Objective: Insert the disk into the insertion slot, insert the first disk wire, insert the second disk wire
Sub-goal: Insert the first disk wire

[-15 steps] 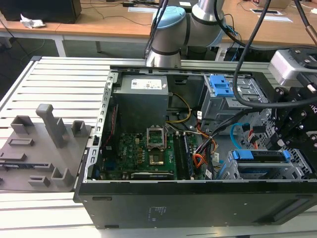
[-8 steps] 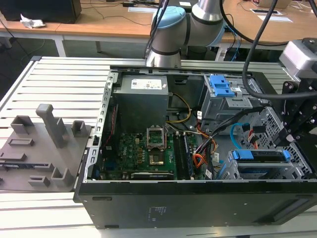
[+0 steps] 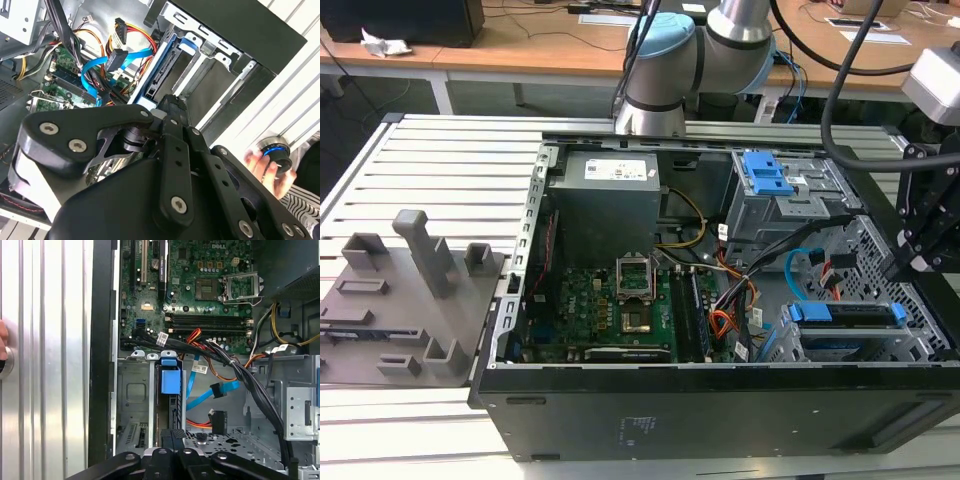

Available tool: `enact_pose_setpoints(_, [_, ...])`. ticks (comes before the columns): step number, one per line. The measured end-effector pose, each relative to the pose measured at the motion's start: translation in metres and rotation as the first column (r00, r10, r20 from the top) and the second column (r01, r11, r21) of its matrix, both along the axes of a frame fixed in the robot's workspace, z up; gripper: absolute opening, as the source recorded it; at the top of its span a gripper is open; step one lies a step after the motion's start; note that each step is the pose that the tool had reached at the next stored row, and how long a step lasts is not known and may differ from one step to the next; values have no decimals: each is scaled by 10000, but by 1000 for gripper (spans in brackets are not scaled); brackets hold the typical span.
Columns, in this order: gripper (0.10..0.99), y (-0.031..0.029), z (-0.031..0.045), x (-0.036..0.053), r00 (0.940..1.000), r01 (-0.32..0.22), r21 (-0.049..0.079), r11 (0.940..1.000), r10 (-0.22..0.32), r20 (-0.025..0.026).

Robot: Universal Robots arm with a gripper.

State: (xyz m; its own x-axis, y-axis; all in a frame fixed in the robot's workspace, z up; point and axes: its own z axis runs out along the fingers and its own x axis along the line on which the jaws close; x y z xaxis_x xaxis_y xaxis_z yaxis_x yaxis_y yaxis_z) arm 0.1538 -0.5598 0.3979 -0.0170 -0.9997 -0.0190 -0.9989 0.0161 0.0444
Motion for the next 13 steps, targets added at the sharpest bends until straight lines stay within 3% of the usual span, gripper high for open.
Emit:
enact_pose_setpoints(6, [114,0,3,0,10000,0,-1,10000,0,0])
enact_pose_setpoints(7, [235,0,3,0,10000,0,-1,10000,0,0])
enact_pose_setpoints(9, [361,0,4,0,10000,0,-1,10000,0,0])
enact_pose_setpoints(13, [361,2,6,0,10000,0,-3,10000,0,0])
